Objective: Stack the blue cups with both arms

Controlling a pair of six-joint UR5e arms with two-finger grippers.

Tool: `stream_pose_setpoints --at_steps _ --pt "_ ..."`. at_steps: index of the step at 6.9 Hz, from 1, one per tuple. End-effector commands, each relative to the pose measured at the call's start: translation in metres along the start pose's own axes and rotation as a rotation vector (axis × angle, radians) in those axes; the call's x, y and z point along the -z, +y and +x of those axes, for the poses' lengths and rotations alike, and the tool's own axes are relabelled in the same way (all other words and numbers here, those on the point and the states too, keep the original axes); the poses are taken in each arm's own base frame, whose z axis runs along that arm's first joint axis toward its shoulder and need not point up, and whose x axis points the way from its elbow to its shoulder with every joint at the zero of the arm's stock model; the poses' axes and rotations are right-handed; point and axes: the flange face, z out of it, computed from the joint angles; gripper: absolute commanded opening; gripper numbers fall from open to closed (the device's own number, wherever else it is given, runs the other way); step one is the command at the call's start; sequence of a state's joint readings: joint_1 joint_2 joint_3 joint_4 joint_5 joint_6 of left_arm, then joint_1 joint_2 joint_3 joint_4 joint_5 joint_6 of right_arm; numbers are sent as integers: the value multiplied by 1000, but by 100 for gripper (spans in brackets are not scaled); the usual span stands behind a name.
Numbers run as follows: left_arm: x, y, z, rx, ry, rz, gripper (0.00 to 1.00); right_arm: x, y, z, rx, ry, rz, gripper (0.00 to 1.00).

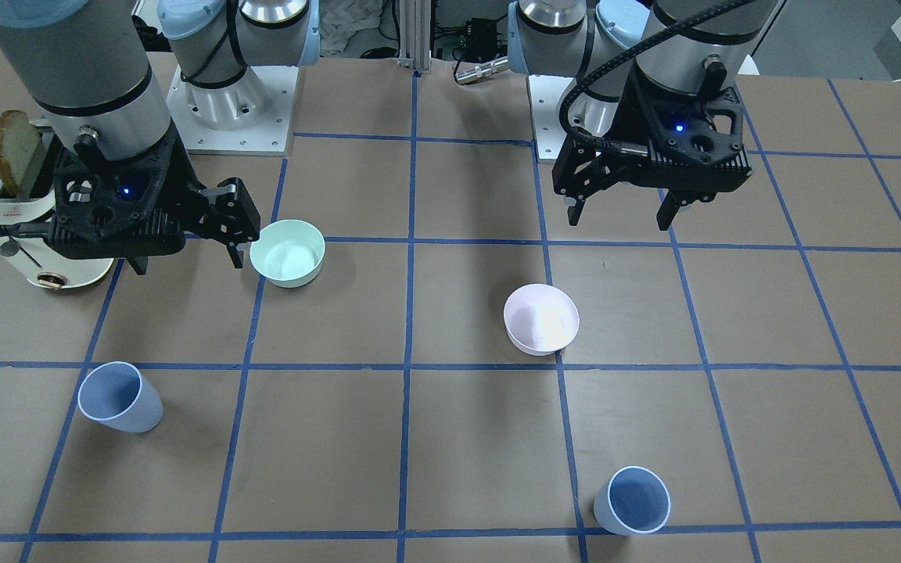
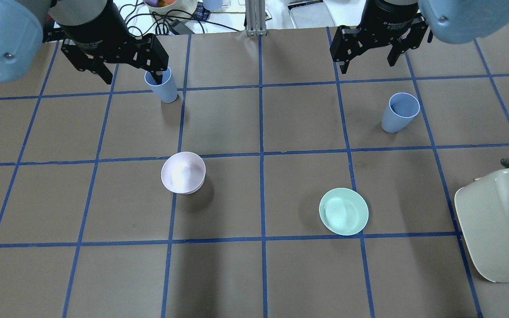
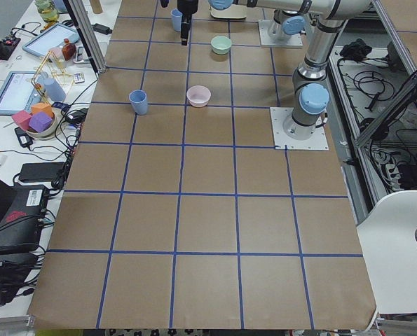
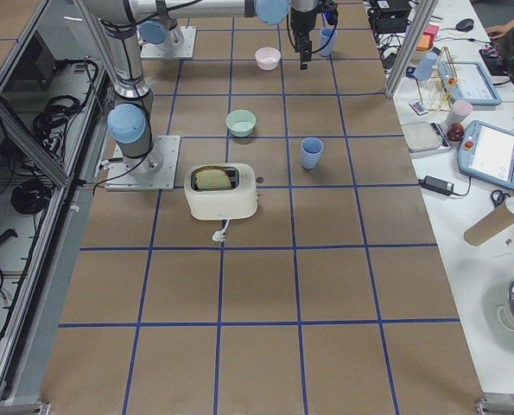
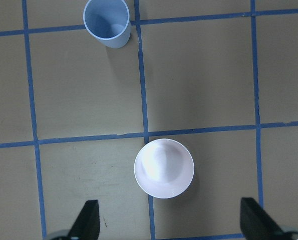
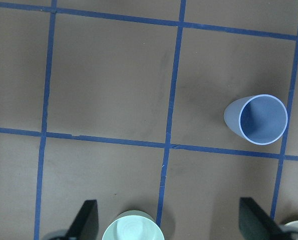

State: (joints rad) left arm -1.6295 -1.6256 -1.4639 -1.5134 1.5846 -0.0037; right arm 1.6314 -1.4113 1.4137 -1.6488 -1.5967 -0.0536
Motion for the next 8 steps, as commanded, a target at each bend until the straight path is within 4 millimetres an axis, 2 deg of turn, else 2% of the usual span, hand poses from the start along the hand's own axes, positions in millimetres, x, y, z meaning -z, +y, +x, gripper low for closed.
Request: stream_pose_setpoints --at_steps 1,4,5,6,7,8 --pt "1 1 -1 1 0 3 100 -1 0 1 -2 0 -4 100" --pt "6 -2 -7 15 -2 -5 100 -1 0 6 -10 1 -5 100" --pt "-2 -7 -15 28 -3 -51 100 -2 -1 11 -13 3 -9 100" --pt "-3 -35 -18 33 -5 -47 100 -3 -3 18 -19 3 -9 100" --pt "-26 -78 -20 36 -1 -65 100 -13 -10 45 -47 5 -27 100" --pt "-52 -118 -20 32 -1 -81 100 -35 -20 82 -54 -3 -65 100"
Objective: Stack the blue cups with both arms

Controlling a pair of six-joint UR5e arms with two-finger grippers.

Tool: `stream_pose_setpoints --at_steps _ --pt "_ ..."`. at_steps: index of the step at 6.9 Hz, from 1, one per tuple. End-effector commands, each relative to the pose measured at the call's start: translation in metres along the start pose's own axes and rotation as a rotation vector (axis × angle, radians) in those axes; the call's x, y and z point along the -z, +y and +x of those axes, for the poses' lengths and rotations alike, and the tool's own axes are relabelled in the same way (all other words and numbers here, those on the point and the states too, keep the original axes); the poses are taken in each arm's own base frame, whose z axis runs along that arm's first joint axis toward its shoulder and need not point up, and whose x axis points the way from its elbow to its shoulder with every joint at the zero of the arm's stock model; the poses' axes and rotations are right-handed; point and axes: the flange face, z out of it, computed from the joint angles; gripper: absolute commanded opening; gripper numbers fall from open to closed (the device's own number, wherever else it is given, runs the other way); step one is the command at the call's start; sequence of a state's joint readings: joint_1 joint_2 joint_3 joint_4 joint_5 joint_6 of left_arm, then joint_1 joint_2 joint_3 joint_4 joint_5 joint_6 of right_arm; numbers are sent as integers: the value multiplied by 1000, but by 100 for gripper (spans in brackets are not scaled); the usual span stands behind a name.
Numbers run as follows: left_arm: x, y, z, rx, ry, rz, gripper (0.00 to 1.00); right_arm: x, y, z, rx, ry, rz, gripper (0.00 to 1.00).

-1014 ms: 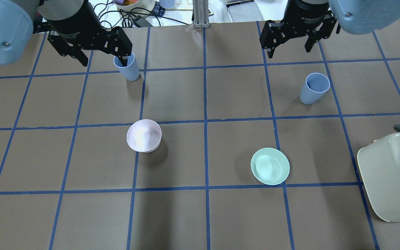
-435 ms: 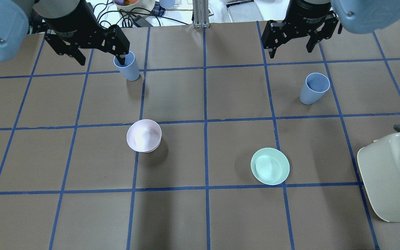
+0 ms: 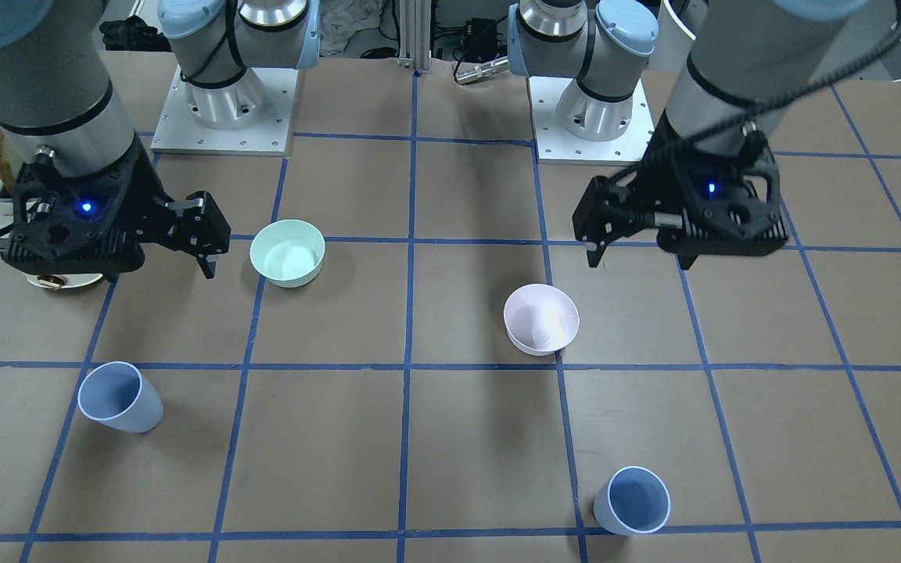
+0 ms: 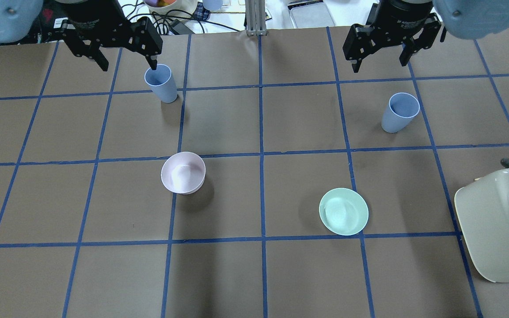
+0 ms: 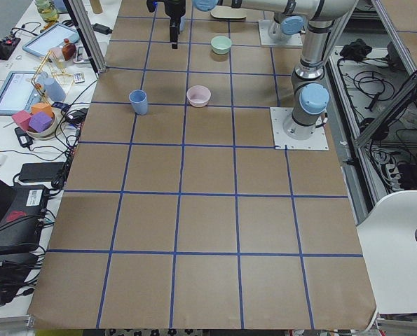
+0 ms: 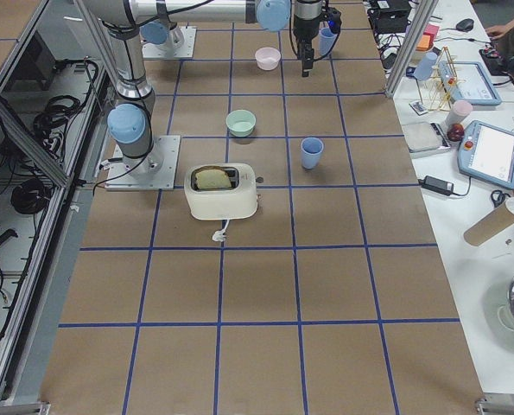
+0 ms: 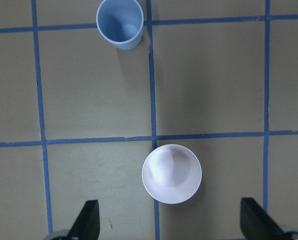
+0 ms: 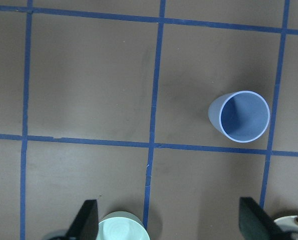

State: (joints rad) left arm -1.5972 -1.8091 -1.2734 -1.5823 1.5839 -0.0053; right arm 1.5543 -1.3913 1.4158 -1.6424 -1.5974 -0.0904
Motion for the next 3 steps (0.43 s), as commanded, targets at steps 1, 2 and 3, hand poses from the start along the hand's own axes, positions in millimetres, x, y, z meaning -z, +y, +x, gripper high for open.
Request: stream_pose_setpoints --at_steps 1,2,3 --pt "-57 -84 -1 -1 -12 -35 100 -49 -25 69 -14 -2 -67 100" --pt "-90 -109 0 -26 -12 -66 100 -90 -40 97 -45 -7 -91 100" --pt "-135 -129 0 -41 -11 -104 100 -133 -50 126 -33 -18 -101 100"
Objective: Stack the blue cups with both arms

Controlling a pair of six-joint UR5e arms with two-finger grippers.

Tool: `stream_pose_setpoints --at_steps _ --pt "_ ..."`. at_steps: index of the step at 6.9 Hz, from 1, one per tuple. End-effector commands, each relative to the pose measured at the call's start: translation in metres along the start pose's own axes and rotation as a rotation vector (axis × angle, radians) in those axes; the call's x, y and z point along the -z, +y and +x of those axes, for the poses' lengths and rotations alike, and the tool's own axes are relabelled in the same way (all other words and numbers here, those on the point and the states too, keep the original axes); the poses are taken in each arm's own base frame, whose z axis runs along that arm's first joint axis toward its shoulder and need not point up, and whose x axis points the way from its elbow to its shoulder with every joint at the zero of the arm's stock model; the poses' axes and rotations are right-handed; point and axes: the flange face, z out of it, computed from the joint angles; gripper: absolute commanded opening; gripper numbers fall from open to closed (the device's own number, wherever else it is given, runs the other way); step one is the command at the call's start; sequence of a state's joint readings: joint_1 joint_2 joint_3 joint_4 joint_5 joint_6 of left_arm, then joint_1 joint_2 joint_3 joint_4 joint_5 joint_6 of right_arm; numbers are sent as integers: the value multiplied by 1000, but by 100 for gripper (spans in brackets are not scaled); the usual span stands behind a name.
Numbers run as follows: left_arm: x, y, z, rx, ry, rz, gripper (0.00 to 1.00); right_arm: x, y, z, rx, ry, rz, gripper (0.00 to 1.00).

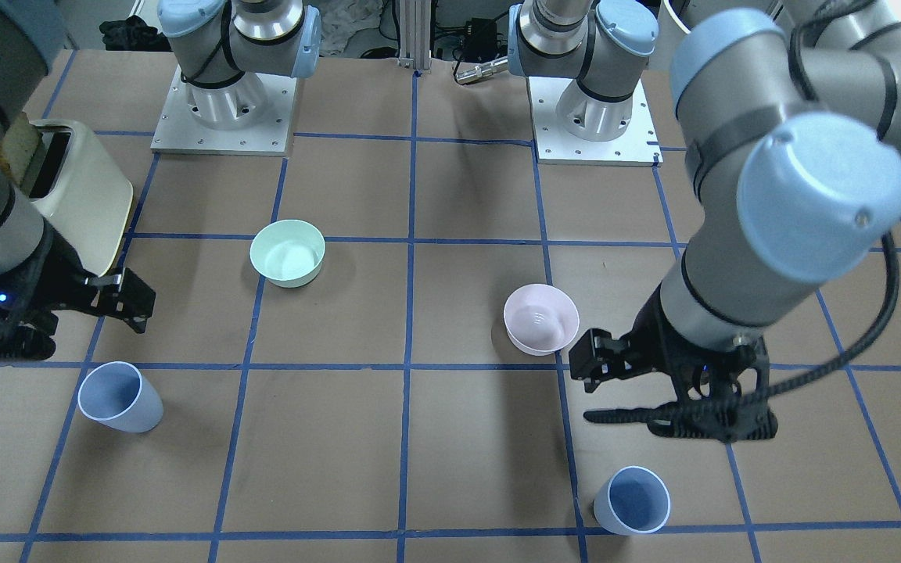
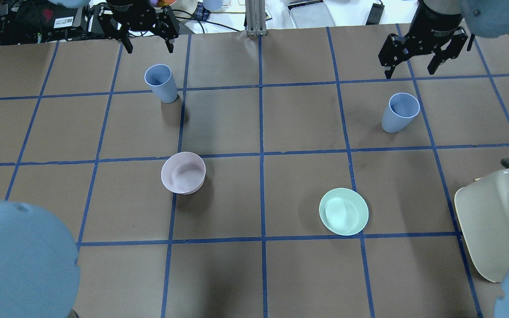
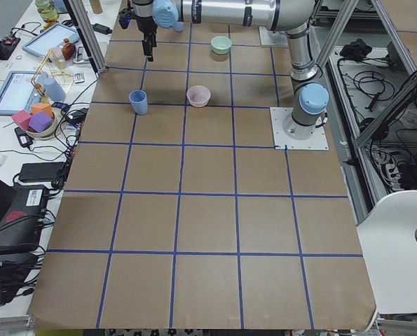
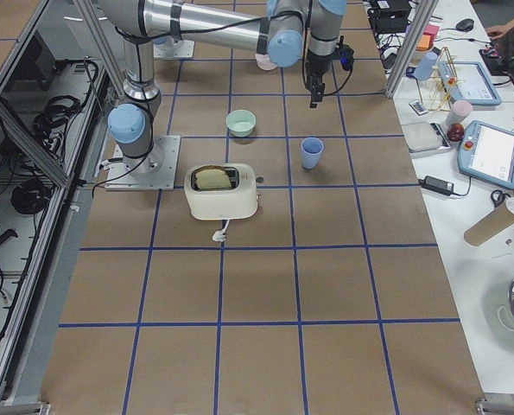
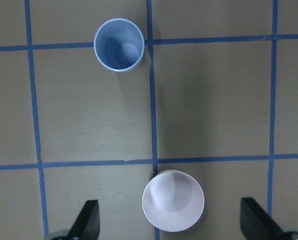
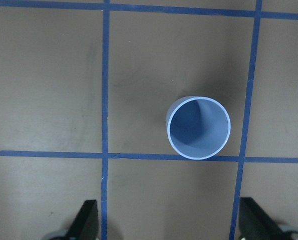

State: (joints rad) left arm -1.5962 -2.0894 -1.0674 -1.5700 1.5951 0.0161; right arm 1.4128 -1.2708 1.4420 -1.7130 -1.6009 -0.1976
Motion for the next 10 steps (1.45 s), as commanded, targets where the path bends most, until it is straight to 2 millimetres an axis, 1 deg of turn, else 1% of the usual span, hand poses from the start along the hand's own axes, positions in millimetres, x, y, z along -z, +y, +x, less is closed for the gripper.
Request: stream_pose_setpoints --at_steps 1,2,3,4,5,6,7,8,9,10 --pt "-79 -43 0 -35 0 -61 100 -84 -19 57 -23 -20 -35 100" --pt "-98 -58 -5 -34 1 -58 100 -114 -15 60 -30 -22 -48 100" --pt "-105 -73 -6 -43 -10 -25 100 -137 -12 60 -34 -15 -22 100" --pt "-103 -92 -14 -110 -76 55 100 -158 -5 58 -35 -21 -42 99" --pt "-120 -99 -14 -113 -78 48 100 -158 -5 59 -35 -8 -30 82" --pt "-137 -96 -14 -122 -76 6 90 -159 -5 58 -36 -18 -28 38" --pt "-145 -94 -13 -122 -70 -27 90 -160 -5 58 -37 -19 -36 0" --pt "-153 -91 -13 -122 -69 -73 90 -152 -8 59 -34 -14 -20 0" --pt "-158 -91 -13 -121 -70 -81 75 -149 -9 60 -21 -13 -14 0" --pt "-167 -92 -13 -120 -69 -93 46 -145 -9 60 -13 -12 -6 0"
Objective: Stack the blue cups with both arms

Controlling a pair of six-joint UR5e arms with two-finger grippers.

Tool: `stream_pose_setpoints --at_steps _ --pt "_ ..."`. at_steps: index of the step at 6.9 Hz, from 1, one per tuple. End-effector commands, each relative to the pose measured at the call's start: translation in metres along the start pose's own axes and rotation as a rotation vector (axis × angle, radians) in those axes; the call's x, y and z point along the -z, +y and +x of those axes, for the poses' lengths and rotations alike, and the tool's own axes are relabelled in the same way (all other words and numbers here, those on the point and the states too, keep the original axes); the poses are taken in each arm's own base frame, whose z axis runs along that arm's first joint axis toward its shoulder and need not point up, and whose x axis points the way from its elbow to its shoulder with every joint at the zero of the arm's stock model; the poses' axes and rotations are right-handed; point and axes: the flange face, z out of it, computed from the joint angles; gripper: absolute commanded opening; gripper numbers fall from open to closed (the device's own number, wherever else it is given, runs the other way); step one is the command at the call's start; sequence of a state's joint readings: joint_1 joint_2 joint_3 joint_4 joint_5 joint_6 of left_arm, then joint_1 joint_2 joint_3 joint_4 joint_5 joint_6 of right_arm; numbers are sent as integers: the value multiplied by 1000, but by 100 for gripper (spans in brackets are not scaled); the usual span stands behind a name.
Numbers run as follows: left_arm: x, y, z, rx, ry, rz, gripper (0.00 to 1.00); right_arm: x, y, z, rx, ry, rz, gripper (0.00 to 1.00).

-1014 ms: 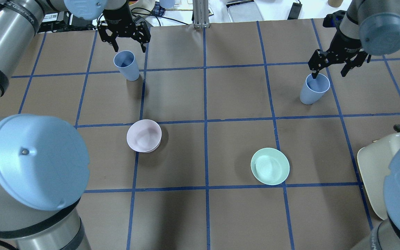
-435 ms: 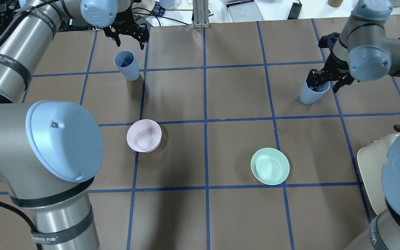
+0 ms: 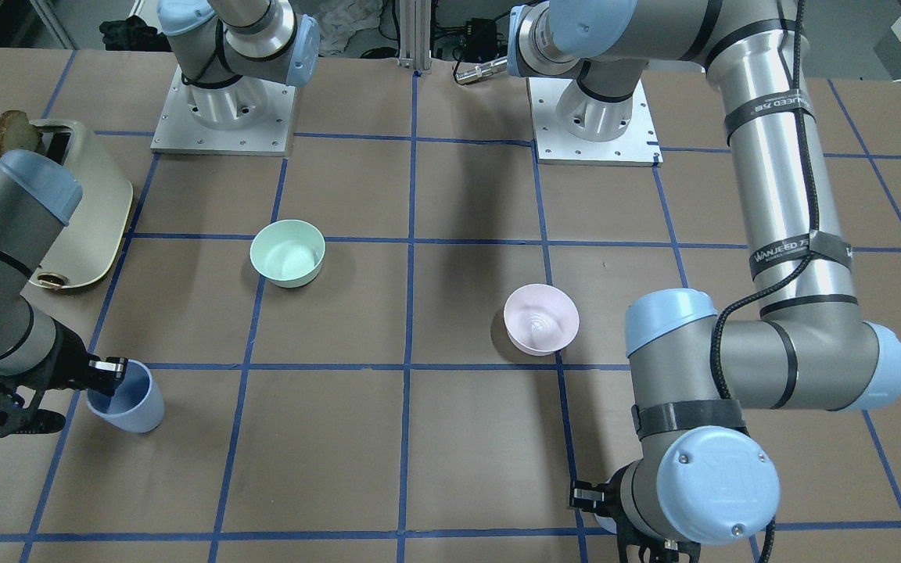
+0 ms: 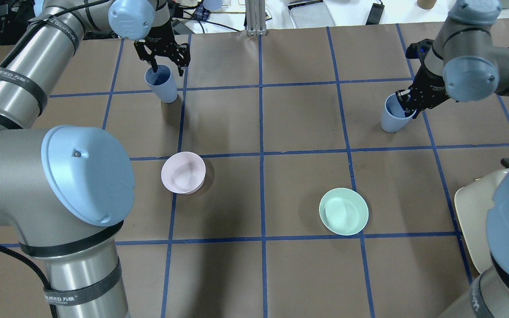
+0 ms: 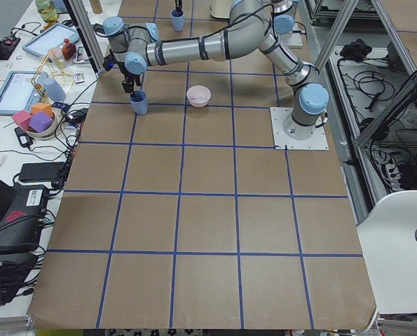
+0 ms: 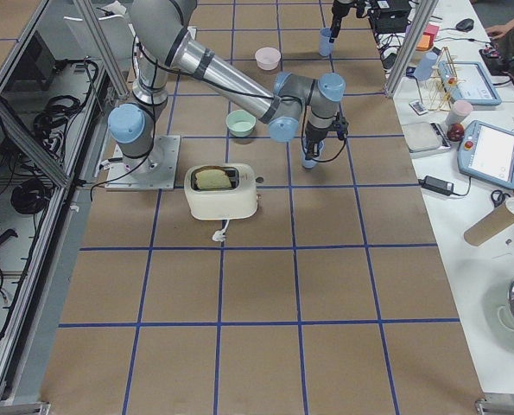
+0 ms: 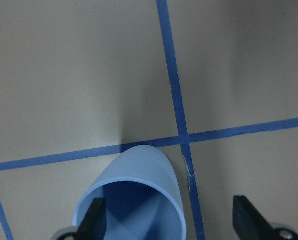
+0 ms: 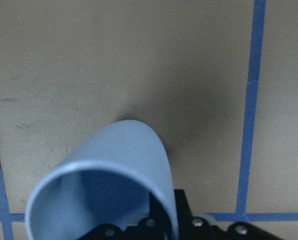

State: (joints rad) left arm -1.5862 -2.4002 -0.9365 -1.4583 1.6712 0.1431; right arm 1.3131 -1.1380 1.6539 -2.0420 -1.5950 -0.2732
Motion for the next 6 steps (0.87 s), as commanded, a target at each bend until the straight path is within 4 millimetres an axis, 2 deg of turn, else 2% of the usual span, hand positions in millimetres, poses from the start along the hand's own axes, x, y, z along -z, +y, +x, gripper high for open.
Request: stream_pose_setpoints --at_steps 1,2,4,5,6 --pt "-12 -2 1 0 2 -18 6 17 -6 2 10 5 27 0" --pt "-9 -3 2 2 1 -12 0 30 -10 2 12 -9 24 0" --pt "13 9 30 -32 -1 -35 0 54 -16 1 15 -15 13 0" --pt "34 18 54 -26 10 -39 0 59 -16 1 15 -18 7 0" --pt "61 30 94 51 113 -18 0 61 -17 1 15 -16 10 0"
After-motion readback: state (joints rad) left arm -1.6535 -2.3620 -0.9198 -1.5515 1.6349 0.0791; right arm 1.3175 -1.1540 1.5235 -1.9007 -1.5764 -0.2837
